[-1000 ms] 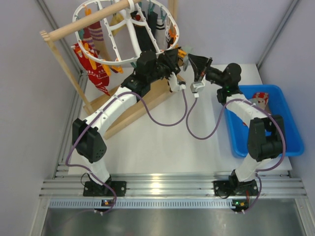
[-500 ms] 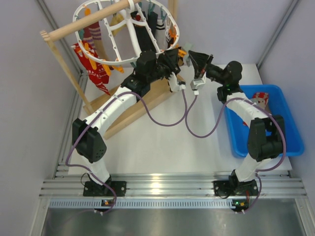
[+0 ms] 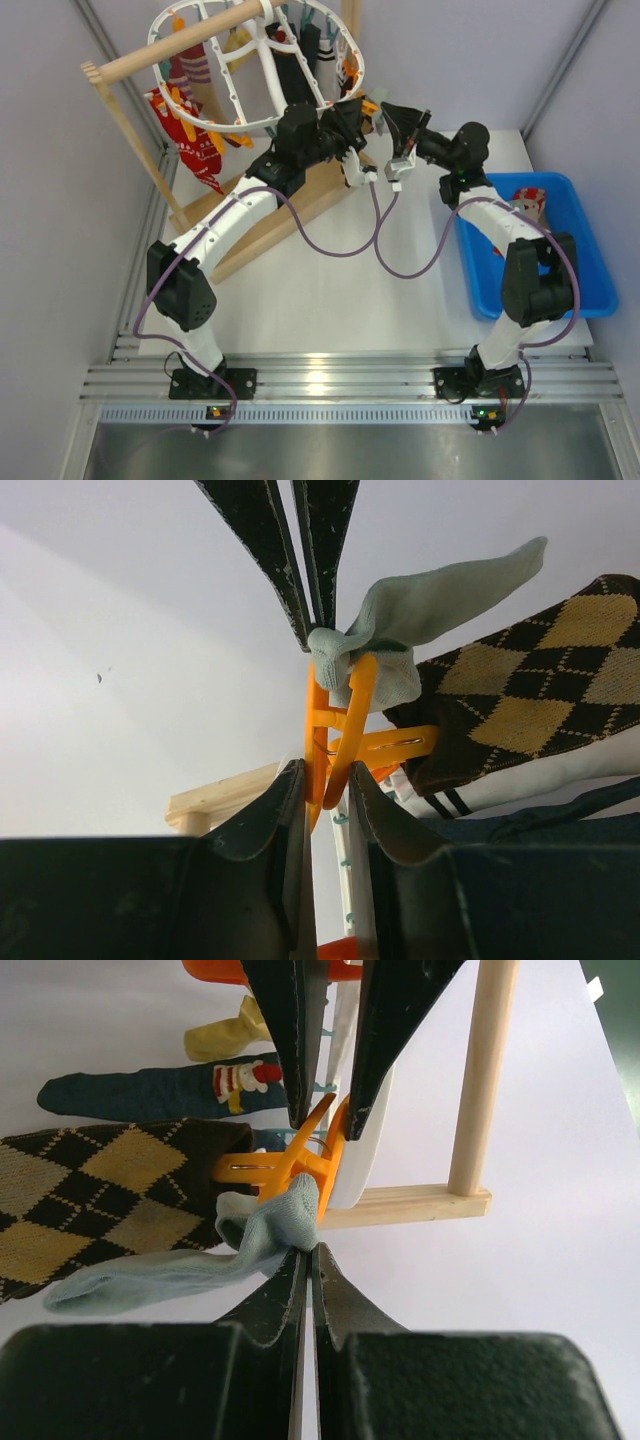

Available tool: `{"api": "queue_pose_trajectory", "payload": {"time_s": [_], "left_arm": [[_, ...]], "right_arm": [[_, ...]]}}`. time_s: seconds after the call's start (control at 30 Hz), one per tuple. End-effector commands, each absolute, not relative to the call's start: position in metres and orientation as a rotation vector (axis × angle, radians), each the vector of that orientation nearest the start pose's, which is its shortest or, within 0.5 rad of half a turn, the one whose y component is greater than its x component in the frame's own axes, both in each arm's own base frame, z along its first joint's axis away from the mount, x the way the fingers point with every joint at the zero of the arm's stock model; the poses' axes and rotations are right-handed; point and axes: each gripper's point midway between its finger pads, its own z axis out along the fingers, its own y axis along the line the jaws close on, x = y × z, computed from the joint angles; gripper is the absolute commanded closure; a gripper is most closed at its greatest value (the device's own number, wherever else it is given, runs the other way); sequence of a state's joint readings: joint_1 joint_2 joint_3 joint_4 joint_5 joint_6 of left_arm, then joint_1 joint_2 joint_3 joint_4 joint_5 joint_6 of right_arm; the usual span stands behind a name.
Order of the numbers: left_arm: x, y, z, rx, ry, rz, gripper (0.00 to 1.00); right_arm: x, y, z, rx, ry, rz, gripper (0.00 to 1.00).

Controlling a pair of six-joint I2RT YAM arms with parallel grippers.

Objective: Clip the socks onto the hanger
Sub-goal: Clamp the sock onto the hanger.

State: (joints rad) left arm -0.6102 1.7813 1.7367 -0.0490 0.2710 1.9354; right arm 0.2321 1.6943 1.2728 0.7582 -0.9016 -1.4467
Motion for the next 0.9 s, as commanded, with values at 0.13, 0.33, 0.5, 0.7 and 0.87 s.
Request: {"api": "queue_pose_trajectory", "payload": {"time_s": [0.13, 0.33, 0.5, 0.7, 0.87], "left_arm": [[0.455, -0.357, 0.399, 1.685, 0.258, 0.652, 0.88], [0.453, -0.356, 0.398, 1.682, 0.261, 0.649, 0.73], [0.453, -0.354, 0.398, 1.683, 0.264, 0.653, 0.62], [0.453, -0.352, 0.4, 1.682, 0.267, 0.66, 0.52], [0.448, -0.347, 0.401, 1.68, 0.279, 0.666, 0.45]], "right_arm": [[0.453, 0.242, 0.416, -1.349, 0.112, -0.432, 1.0], [0.458, 0.242, 0.417, -1.348, 0.122, -0.436, 1.0], [0.461, 0.241, 0.422, -1.336, 0.125, -0.445, 1.0], [0.462, 0.241, 0.425, -1.331, 0.121, -0.451, 1.0], [0.468, 0.238, 0.424, -1.329, 0.132, -0.465, 1.0]]}}
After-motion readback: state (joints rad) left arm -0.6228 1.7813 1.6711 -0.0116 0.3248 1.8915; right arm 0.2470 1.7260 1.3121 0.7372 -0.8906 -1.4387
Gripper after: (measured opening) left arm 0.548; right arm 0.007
